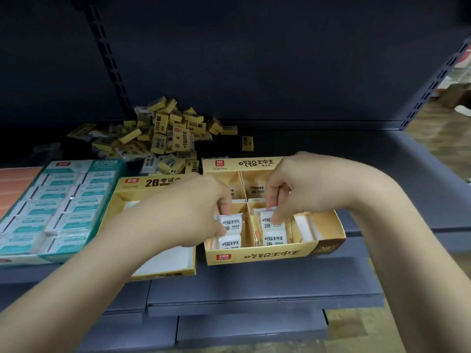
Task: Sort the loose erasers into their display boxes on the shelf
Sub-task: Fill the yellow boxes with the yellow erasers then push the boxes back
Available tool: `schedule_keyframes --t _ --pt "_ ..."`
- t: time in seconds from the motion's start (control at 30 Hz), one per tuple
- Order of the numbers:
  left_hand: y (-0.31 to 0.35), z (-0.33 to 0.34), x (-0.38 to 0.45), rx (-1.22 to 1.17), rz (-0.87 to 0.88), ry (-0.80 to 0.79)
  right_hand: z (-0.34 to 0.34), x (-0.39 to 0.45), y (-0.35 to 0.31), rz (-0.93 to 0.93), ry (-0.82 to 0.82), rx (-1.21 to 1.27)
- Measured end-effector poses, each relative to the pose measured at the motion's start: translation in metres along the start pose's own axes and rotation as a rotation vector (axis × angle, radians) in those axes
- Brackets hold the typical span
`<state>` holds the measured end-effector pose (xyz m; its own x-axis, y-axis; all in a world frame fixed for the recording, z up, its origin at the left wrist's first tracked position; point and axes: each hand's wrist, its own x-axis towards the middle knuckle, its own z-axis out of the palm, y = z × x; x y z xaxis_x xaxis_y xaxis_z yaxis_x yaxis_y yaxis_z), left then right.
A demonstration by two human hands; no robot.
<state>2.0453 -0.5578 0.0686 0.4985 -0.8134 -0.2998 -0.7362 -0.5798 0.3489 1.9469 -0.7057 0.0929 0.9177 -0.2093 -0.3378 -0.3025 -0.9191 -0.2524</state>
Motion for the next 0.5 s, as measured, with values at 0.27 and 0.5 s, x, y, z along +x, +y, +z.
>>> schedule_keyframes --t 0.27,0.5 --pt "-0.001 0.016 0.006 0.287 0.028 0.195 0.022 0.0 -0.01 0.084 0.151 -0.213" --pt "-0.013 0.003 0.004 0.089 0.178 0.466 0.016 -0.014 -0.005 0.056 0.326 -0.184"
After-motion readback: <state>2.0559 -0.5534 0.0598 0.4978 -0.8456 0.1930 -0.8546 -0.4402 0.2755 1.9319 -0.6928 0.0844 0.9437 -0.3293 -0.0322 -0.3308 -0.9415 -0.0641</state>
